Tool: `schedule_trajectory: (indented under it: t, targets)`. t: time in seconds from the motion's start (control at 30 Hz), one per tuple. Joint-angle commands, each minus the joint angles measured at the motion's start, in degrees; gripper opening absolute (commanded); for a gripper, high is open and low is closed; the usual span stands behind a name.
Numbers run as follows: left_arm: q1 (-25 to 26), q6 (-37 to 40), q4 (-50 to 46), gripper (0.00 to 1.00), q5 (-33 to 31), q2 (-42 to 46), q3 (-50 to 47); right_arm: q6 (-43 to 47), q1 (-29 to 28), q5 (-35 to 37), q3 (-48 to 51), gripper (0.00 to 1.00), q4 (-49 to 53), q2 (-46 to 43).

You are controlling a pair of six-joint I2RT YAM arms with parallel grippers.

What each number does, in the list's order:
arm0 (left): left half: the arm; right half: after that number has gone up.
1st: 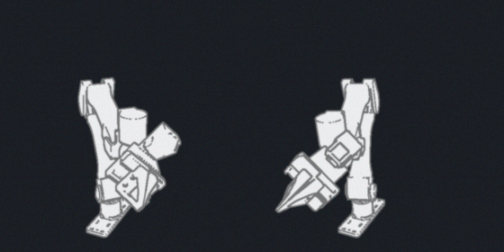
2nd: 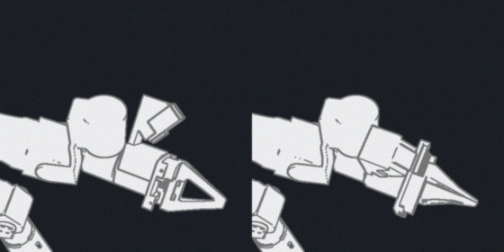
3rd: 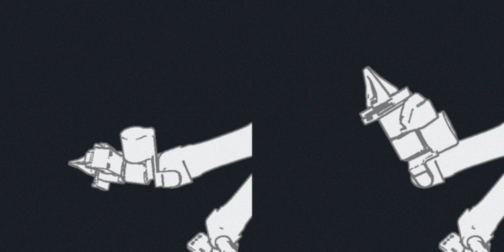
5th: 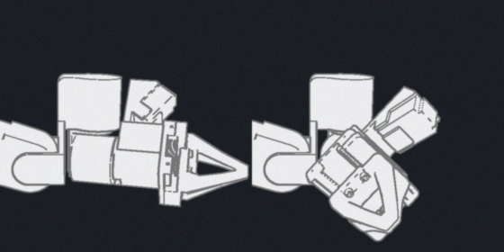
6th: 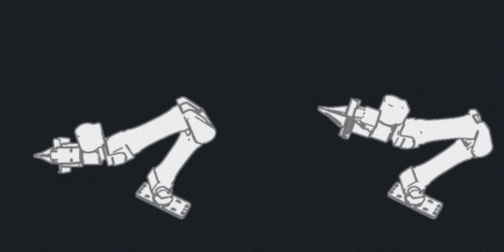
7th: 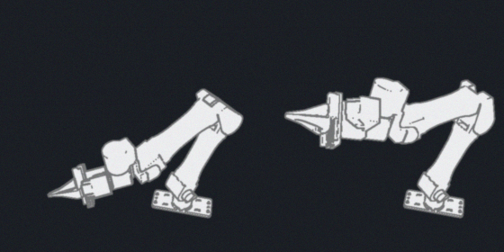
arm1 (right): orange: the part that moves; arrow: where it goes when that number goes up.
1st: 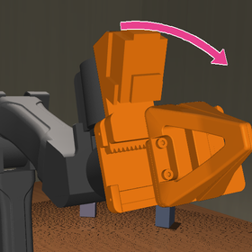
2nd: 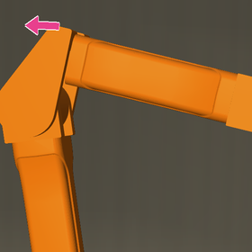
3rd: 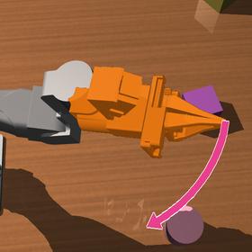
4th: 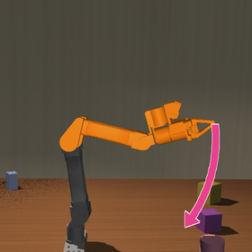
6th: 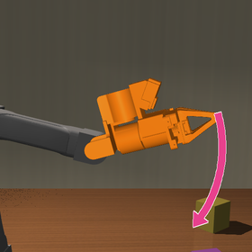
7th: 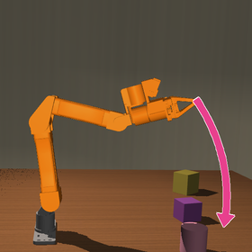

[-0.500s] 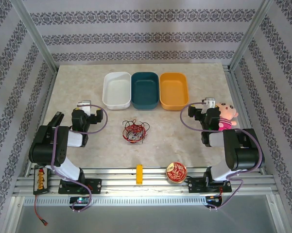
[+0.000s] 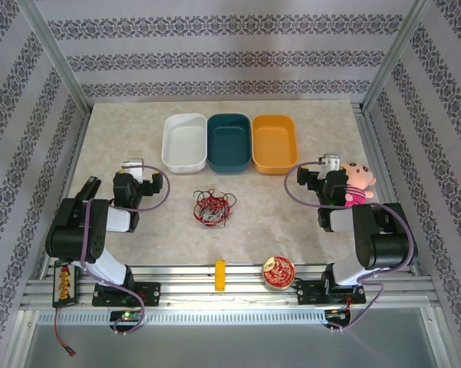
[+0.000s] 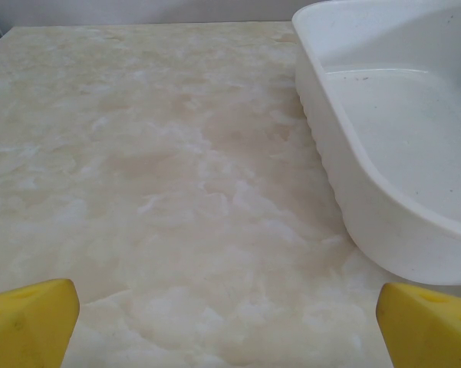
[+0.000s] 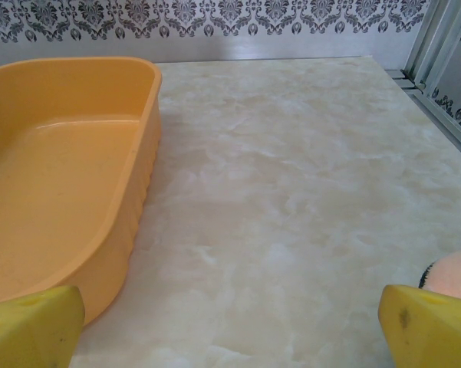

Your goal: Untangle the cables

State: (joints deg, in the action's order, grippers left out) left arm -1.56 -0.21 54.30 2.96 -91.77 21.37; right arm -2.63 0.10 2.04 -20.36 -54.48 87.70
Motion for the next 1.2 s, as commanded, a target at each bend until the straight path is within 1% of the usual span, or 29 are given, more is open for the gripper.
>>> schedule_trajectory:
  t: [0.0, 0.2, 0.3, 0.87, 1.07, 1.17]
  targets:
    - [0.38, -0.03, -0.34, 0.99, 0.84, 0.55, 0.87, 0.44, -0.63, -1.31, -0.73, 0.98, -1.51, 0.47]
    - [0.42, 0.12, -0.39, 0.99, 0.98, 0.59, 0.85, 0.51, -0.64, -1.25, -0.73, 0.98, -1.51, 0.45]
    - [0.42, 0.47, -0.35, 0.99, 2.22, 0.64, 0.87, 0.48, -0.61, -1.26, -0.73, 0.98, -1.51, 0.45]
    - [0.4, 0.4, -0.7, 0.99, 2.32, 0.62, 1.08, 0.5, -0.63, -1.26, -0.78, 0.98, -1.47, 0.41]
    - [0.41, -0.12, -0.78, 0.99, 0.73, 0.69, 1.02, 0.44, -0.63, -1.18, -0.78, 0.98, -1.44, 0.4]
    - [0.42, -0.76, 0.68, 0.99, -0.64, 2.21, -0.17, 0.05, -0.63, 0.09, -1.17, 0.98, 0.5, -1.19]
